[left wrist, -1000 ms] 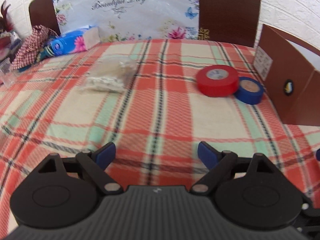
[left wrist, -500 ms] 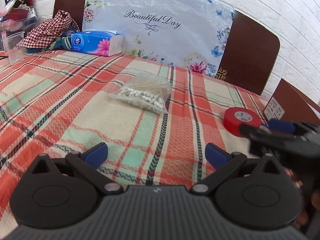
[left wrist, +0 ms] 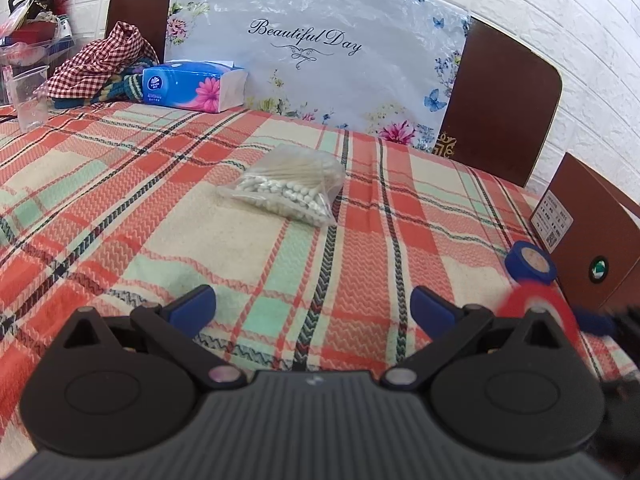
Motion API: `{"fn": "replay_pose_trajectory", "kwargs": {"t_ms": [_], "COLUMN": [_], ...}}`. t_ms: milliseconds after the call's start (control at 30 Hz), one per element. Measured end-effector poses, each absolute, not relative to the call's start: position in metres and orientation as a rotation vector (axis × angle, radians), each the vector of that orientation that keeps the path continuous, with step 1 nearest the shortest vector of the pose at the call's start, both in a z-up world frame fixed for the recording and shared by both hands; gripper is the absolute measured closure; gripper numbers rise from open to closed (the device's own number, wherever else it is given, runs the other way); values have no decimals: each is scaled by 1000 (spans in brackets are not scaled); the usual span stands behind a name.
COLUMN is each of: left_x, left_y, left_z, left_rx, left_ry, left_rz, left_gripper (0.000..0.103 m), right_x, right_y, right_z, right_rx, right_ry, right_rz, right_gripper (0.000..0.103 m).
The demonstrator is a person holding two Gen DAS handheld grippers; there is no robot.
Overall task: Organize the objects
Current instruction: 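Grasp the red tape roll with the right gripper, then take the red tape with the left gripper and carry it toward the brown box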
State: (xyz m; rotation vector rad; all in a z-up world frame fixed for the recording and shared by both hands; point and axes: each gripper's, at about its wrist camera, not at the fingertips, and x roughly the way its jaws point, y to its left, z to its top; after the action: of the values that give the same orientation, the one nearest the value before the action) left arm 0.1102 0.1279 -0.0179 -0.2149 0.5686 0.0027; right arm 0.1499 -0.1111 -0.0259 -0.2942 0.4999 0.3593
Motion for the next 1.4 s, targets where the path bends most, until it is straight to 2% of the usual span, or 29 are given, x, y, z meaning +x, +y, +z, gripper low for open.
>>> {"fn": "replay_pose_trajectory", "kwargs": {"t_ms": [200,467,500,567,733,867,933,1033,1100,1167,1200,1267,1400], "left_x": [112,104,101,92,80,87,93,100,99,100,102,99,82], "left_y": [119,83,78,61,-18,-82,-104,-134,-145,-148,-147,-144,-142], "left_z": [-18,-18,-16,-9,14,25,26,16,13,13,14,25,64], "left_rx": [-157,34,30,-18,-111,-121,-125,-77,-64,-56,-69,-91,-57], "left_ry": [587,649,664,703,789,862,902,977,965,955,961,939,761], "left_rz": [24,67,58,-25,-375,-527,-563,-575,-566,-561,-571,-574,-608], "left_gripper": [0,0,0,0,15,21,29,41,44,55,66,66,66], "right_x": [81,85,86,80,47,51,56,66,79,85,85,79,51], "right_y": [-151,-226,-243,-269,-295,-300,-297,-298,-300,-296,-293,-291,-285], "right_z": [-28,-22,-20,-17,-22,-21,-20,-17,-16,-17,-17,-16,-4], "right_rx": [-240,-151,-107,-45,-51,-38,-78,-85,-63,-63,-69,-64,-90], "right_ry": [529,564,577,599,569,573,585,604,620,614,605,559,337], "right_rz": [370,16,-24,-41,7,14,38,85,127,156,153,165,118], "right_gripper": [31,32,31,18,16,17,17,22,32,33,34,34,33]}}
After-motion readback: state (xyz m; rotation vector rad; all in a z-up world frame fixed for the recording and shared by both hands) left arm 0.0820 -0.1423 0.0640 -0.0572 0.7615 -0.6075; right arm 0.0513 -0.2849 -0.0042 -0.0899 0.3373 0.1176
